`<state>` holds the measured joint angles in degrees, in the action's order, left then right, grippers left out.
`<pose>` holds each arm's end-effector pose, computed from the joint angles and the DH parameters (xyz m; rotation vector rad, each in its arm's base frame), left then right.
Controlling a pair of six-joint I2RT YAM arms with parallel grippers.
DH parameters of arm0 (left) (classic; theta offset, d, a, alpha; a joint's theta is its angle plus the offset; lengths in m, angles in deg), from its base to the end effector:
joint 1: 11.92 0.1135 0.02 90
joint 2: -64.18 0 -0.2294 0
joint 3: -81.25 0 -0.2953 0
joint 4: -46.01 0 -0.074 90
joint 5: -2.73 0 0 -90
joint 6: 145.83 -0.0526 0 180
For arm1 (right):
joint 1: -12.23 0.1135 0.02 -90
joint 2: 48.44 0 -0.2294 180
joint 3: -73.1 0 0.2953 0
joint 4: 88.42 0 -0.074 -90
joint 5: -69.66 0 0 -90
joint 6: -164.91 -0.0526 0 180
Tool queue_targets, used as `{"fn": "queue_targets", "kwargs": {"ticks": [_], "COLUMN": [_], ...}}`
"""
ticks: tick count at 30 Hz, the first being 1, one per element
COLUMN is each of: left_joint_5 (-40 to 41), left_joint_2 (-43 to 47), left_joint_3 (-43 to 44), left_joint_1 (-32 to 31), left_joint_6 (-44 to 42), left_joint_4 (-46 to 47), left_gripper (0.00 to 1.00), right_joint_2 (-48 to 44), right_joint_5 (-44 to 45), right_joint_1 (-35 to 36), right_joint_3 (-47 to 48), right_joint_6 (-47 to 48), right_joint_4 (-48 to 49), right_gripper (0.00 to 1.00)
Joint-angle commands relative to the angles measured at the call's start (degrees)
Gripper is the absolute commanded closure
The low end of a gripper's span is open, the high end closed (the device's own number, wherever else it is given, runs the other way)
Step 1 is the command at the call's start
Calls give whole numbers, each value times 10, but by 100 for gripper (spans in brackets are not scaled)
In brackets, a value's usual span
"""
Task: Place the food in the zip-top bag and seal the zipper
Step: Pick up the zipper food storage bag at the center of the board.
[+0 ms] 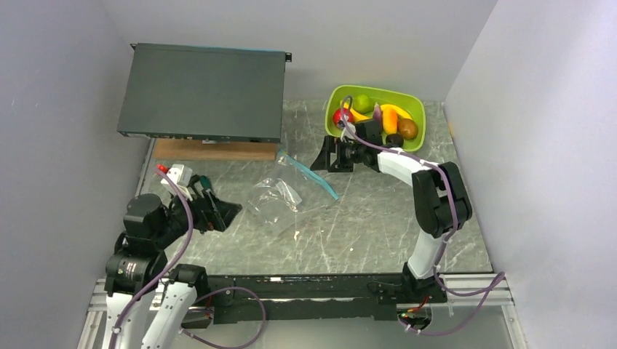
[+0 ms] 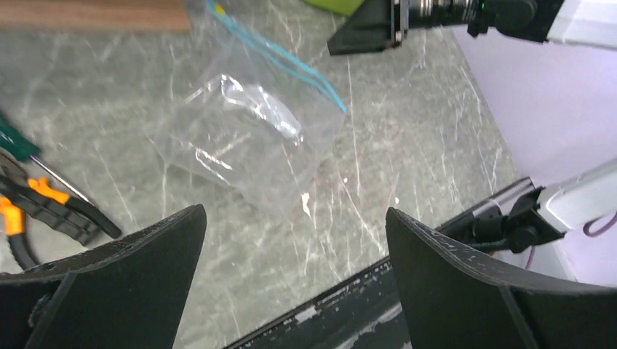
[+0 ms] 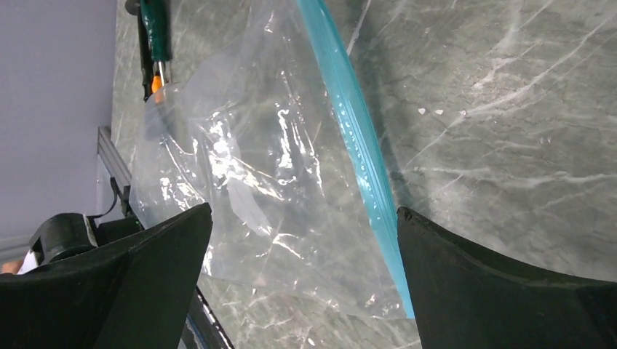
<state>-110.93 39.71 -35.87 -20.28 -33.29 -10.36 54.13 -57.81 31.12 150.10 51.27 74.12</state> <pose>0.1541 -0.0440 0.3543 0.0528 1.9269 -0.7538 0.3879 0.1665 0.1310 -0.2509 2.3836 1.1231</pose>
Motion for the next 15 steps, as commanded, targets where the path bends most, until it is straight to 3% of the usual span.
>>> {"fn": "queue_targets", "kwargs": {"ticks": [1, 5, 9, 11, 13, 15], "left_joint_5": [-49, -74, -87, -80, -75, -71], "left_joint_2": [30, 28, 20, 16, 9, 4], "left_joint_3": [-42, -83, -106, -109, -109, -108], "left_joint_1": [-2, -2, -2, -1, -2, -2], "left_joint_6": [42, 65, 73, 73, 71, 69], "left_joint_4": [2, 10, 10, 3, -6, -13], "left_gripper": [1, 1, 1, 1, 1, 1], "right_joint_2": [29, 60, 91, 105, 121, 125], "right_joint_5": [-48, -55, -119, -154, -181, -202], "right_joint_1": [-5, -11, -11, -10, -11, -10], "right_joint_3": [28, 18, 29, 26, 27, 15], "right_joint_6": [-12, 17, 35, 28, 11, -11], "right_joint_4": [63, 89, 94, 111, 128, 159], "right_gripper": [0, 4, 17, 18, 25, 38]}}
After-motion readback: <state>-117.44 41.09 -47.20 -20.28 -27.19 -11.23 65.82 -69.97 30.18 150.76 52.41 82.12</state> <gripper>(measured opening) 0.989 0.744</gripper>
